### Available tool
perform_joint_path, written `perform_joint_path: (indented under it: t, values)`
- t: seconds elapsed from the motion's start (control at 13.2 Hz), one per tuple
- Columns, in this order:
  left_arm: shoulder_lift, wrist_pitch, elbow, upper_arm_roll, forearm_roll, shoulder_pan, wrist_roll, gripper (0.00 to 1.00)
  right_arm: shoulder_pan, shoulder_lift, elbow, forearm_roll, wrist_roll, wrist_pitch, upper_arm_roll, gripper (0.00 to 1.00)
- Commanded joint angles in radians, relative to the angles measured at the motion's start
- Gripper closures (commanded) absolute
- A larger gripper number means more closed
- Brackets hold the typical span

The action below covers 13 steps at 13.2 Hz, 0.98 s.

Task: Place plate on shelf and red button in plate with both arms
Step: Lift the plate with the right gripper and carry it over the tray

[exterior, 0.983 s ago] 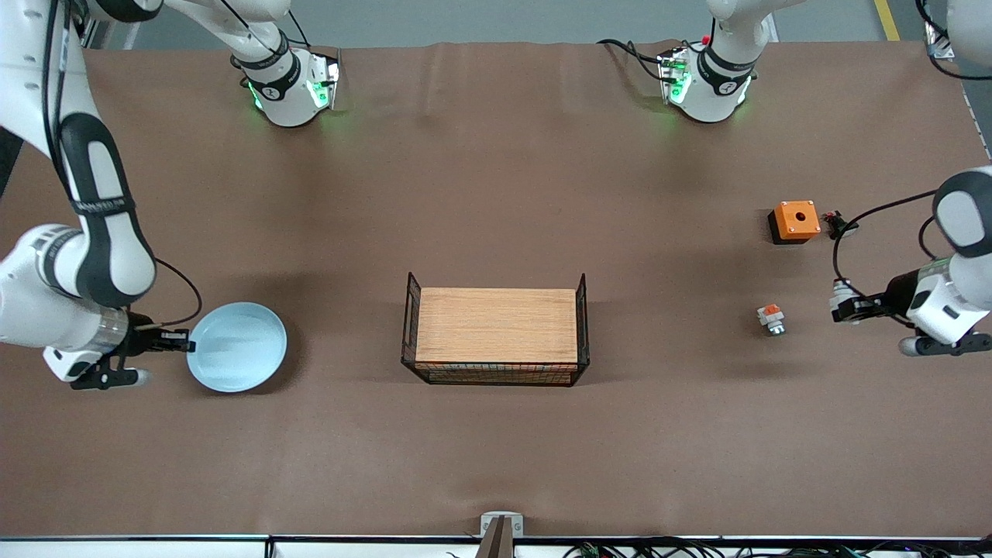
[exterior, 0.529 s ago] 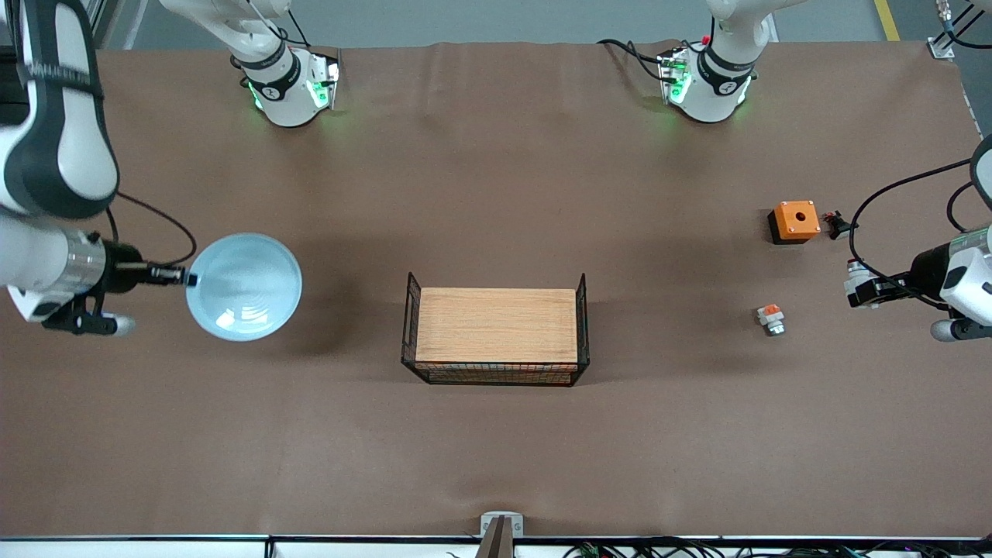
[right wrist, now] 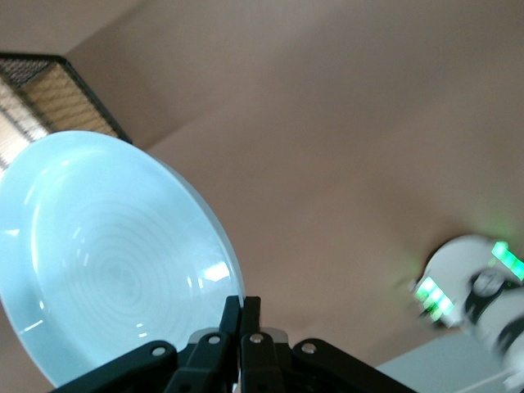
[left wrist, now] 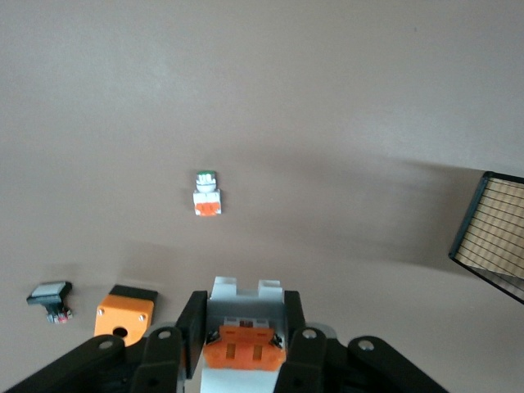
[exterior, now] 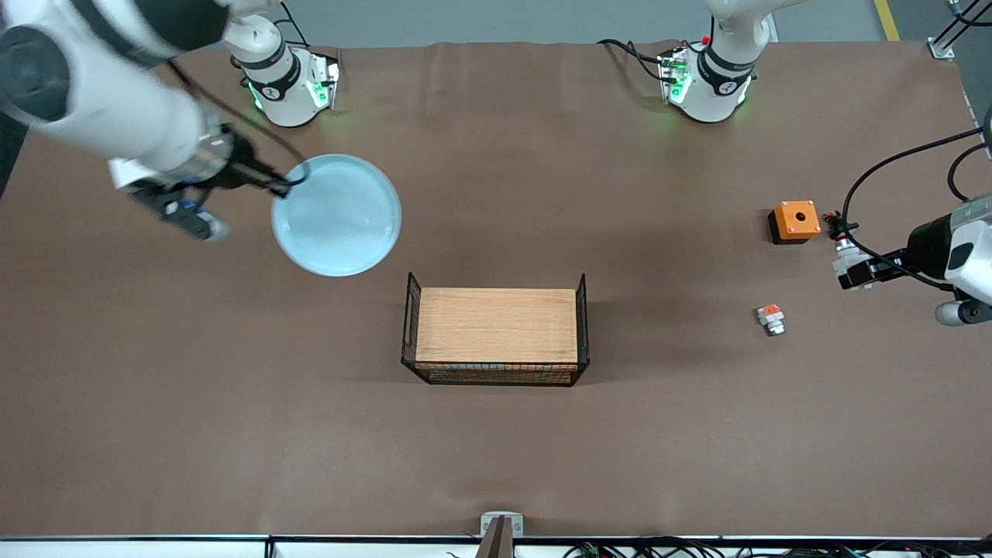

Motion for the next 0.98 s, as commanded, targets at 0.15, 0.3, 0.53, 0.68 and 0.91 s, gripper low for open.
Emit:
perform_joint_path:
  t: [0.15, 0.3, 0.53, 0.68, 0.91]
  values:
    - [-0.026, -0.058, 0.045, -0.056, -0.002, 0.003, -0.119, 1.0, 0.219, 0.058, 0.026, 0.042, 0.417, 0.211, -0.017, 1.0]
    - [-0.026, -0.061, 0.06, -0.079, -0.002, 0.003, -0.174, 1.0, 0.277, 0.096, 0.018, 0.042, 0.606, 0.346, -0.017, 1.0]
    - [-0.024, -0.061, 0.079, -0.118, -0.002, 0.003, -0.259, 1.0, 0.299, 0.175, 0.024, 0.07, 0.847, 0.498, -0.017, 1.0]
    - [-0.024, -0.061, 0.092, -0.15, -0.002, 0.003, -0.314, 1.0, 0.305, 0.225, 0.026, 0.088, 0.934, 0.559, -0.018, 1.0]
    - [-0.024, -0.061, 0.099, -0.194, -0.002, 0.003, -0.397, 1.0, 0.311, 0.311, 0.035, 0.093, 1.069, 0.635, -0.018, 1.0]
